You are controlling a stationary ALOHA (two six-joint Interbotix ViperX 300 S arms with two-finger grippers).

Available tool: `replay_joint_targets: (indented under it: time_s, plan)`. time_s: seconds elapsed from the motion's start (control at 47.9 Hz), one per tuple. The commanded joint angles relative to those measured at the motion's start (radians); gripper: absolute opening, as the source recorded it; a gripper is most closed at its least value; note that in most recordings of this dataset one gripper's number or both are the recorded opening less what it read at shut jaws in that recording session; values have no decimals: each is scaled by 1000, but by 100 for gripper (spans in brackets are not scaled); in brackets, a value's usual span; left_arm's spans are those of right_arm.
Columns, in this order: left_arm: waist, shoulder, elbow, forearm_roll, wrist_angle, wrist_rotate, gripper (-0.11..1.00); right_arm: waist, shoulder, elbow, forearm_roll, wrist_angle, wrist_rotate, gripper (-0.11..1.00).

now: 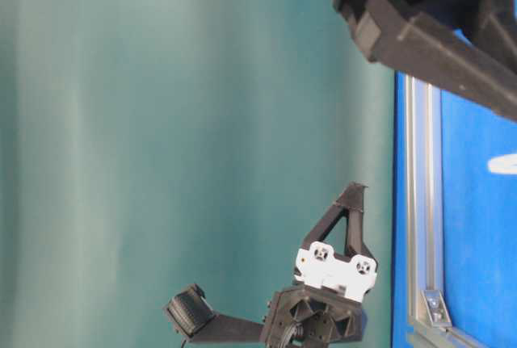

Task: Insert the wire through the string loop located in the center.
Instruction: 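Open the right gripper and lower it over the black USB cable end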

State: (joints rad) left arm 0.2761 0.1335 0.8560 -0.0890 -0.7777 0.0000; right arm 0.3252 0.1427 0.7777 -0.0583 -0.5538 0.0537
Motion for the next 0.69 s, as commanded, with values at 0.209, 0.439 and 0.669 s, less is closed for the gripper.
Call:
replay_joint_targets:
  time_s: [0.209, 0.439, 0.669]
  plan:
    - [-2, -31, -9, 3, -5, 2, 0, 3, 115, -74, 55, 5, 3, 73]
    - [-2, -31, -8, 5, -3, 0, 0, 3, 198, -115, 66, 3, 5, 73]
    - [0, -31, -6, 5, -3, 2, 0, 3, 213, -115, 69, 9, 18, 72]
